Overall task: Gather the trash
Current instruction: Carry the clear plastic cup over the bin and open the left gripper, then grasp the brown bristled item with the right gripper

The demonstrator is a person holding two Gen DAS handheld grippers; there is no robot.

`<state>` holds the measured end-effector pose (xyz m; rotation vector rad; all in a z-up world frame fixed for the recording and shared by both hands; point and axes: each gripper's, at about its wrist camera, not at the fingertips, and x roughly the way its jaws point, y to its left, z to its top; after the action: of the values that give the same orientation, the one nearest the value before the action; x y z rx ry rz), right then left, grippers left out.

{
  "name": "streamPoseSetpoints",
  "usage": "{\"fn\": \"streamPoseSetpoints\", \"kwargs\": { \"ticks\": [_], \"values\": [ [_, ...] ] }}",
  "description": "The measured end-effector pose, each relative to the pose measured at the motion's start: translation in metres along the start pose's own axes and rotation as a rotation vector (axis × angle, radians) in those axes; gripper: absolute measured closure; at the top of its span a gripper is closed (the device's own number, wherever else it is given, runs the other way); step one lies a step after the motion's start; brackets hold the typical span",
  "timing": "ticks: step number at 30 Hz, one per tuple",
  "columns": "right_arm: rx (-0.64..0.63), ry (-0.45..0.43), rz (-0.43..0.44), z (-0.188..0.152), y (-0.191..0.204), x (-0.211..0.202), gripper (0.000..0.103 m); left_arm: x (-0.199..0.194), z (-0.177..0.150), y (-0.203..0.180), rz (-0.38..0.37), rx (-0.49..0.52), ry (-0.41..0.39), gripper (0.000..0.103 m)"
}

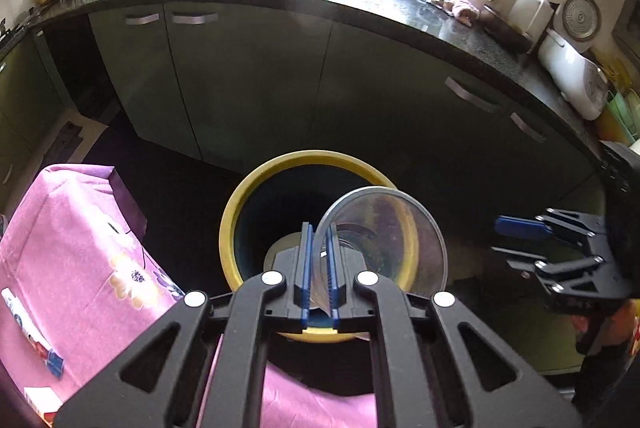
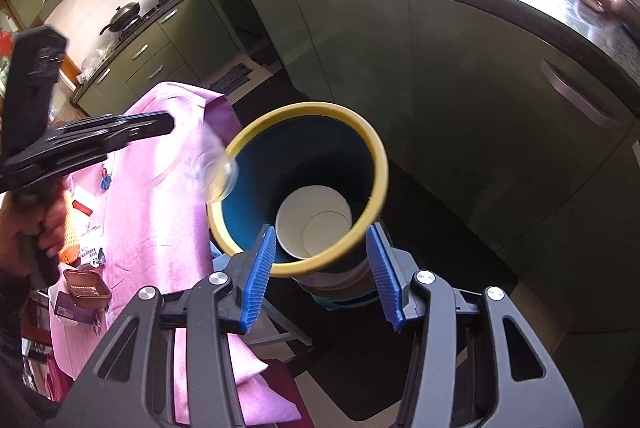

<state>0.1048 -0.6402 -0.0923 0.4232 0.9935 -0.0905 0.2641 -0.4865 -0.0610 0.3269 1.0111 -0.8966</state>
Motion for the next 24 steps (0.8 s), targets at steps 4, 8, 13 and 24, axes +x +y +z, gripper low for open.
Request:
{"fn": "streamPoseSetpoints", "kwargs": {
  "ticks": [4,8,13,24],
  "values": [
    [0.004,0.004,-0.013,-0.003,-0.008,-0.004,0.05,0.016,0.003,0.001,0.028,-0.037,-0.003,0.048],
    [-0.024,0.005,0.0,-0.004,-0.001,-0.003,0.048,-0.017,-0.009,0.012,-0.029,-0.07,-0.038,0.046],
    [-0.134,0.03,0.087,-0.011,0.042,0.009,0.048,-0.106,-0.047,0.026,-0.052,-0.09,-0.184,0.027],
    [-0.672,0.034,0.4,-0.068,0.216,0.018,0.048,-0.244,-0.192,0.069,0.124,-0.207,-0.358,0.013]
  ]
}}
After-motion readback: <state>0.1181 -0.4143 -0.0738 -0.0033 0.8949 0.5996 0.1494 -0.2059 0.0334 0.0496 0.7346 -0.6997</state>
